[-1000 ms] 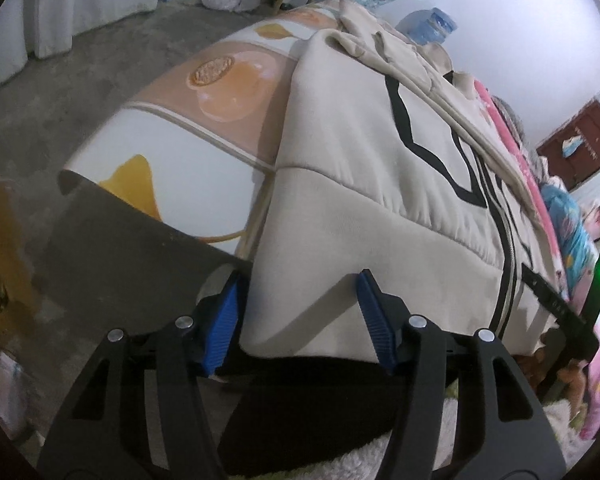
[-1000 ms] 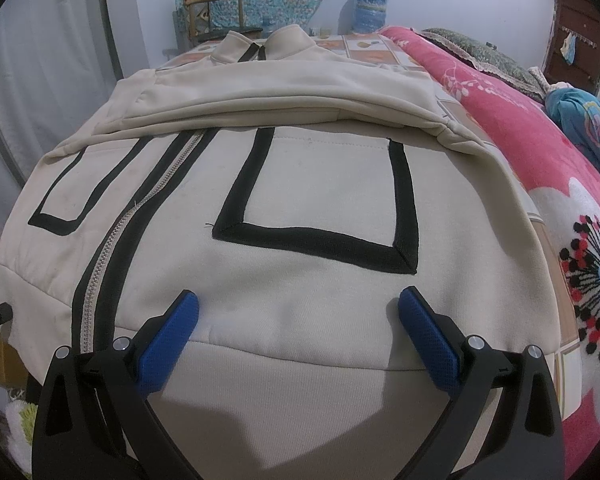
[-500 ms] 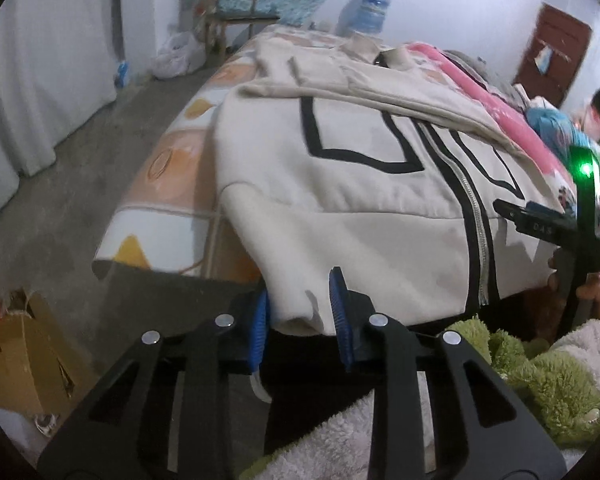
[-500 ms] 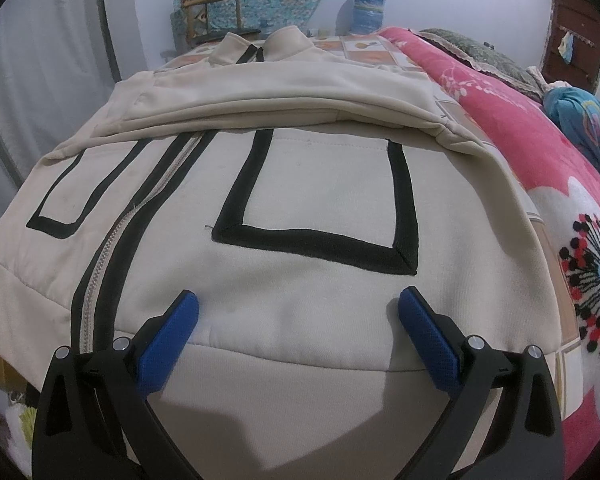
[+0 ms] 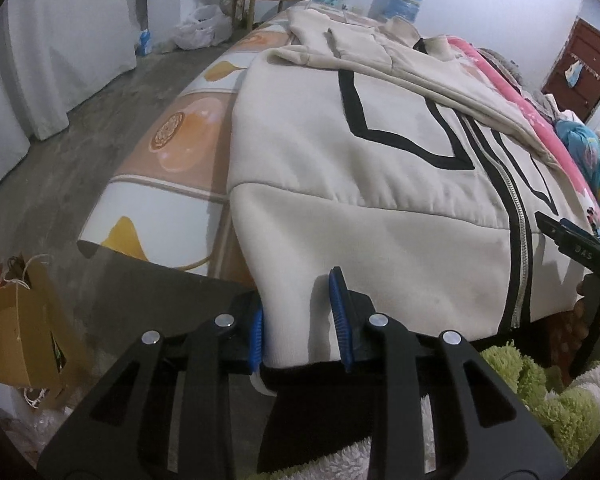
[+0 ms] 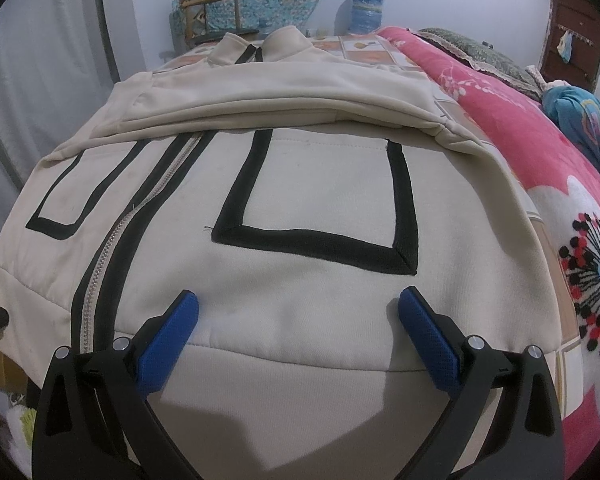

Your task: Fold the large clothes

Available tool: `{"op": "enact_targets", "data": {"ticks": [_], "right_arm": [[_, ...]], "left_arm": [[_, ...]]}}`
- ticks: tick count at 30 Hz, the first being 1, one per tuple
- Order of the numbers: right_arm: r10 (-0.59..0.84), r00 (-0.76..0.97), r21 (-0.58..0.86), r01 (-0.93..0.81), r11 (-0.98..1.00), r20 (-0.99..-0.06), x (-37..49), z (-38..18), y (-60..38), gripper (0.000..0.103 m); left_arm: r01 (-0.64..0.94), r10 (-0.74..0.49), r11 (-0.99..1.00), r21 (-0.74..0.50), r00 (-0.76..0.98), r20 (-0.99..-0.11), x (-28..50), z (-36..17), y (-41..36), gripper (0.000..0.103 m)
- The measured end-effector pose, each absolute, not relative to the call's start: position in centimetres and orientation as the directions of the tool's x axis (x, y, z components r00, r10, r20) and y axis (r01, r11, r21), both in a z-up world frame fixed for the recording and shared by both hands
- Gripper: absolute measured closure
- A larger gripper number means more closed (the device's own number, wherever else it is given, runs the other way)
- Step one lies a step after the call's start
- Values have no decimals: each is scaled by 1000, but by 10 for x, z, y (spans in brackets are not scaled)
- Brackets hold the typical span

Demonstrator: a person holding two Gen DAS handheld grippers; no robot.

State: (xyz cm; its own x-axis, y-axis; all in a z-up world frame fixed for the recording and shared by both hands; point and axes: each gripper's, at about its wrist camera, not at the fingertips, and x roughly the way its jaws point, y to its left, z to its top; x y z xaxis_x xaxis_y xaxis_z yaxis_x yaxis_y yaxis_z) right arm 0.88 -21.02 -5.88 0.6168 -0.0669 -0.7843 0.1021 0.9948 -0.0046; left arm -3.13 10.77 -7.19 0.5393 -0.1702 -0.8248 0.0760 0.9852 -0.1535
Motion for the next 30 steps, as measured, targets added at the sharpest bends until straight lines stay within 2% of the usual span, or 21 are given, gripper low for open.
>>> {"op": "enact_targets", "data": {"ticks": [4,13,18,23,30], "right_arm": [[-67,618,-5,101,995,-783,9,-59,-210,6],[7,563,29,31,999,-826,11,-55,-218,6],[101,516,113,-9,994,-851,-7,-44,-232,6],[104,489,83,-65,994,-866,-40,-27,-242,6],[104,455,153,73,986,-884,-76,-14,-285,7]], "left_arm": [[92,-85,995,-41,546,-834,-32,-70,94,86],[121,94,974,193,559,-824,-34,-69,66,88],[122,105,971,205,556,-824,-33,-69,64,88],[124,99,972,200,555,-826,-31,-71,64,88],[137,79,974,183,551,-830,-28,-73,66,88]]}}
